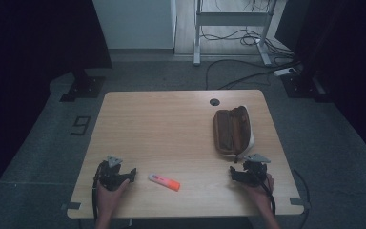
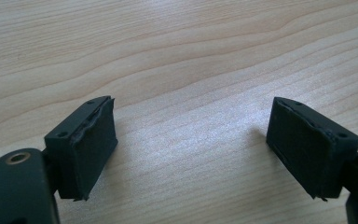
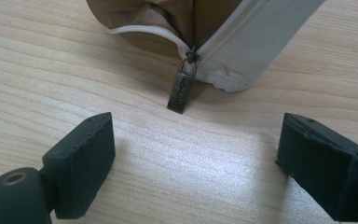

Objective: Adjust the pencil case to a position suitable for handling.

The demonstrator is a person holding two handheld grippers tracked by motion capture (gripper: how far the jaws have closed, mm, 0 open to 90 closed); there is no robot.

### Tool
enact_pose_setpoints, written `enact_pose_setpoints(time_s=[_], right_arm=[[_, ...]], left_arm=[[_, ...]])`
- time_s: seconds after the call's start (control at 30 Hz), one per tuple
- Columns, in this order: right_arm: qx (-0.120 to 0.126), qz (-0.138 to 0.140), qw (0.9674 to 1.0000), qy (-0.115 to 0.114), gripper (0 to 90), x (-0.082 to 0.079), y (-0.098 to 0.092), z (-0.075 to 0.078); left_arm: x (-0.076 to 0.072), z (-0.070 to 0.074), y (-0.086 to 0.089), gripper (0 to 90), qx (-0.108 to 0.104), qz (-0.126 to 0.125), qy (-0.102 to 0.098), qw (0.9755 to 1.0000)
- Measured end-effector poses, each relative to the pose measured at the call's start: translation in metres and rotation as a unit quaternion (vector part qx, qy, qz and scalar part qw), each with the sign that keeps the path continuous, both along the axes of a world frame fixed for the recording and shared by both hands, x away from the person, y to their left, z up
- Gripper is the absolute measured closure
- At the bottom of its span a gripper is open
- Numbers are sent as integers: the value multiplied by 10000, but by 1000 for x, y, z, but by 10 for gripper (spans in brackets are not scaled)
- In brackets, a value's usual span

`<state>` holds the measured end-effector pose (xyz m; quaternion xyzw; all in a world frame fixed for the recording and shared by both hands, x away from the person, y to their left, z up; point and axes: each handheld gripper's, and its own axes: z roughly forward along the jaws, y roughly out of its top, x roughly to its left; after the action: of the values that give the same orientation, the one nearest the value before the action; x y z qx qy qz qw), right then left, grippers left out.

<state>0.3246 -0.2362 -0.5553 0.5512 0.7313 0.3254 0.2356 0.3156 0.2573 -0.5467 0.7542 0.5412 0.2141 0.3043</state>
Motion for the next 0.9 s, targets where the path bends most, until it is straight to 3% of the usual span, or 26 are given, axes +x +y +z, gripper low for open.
enact_pose_setpoints(time_s=[0.9], right_arm=[[8, 56, 10000, -13, 125, 0, -1, 0]], left_arm=[[0, 0, 0, 156, -6, 0, 4, 10000]])
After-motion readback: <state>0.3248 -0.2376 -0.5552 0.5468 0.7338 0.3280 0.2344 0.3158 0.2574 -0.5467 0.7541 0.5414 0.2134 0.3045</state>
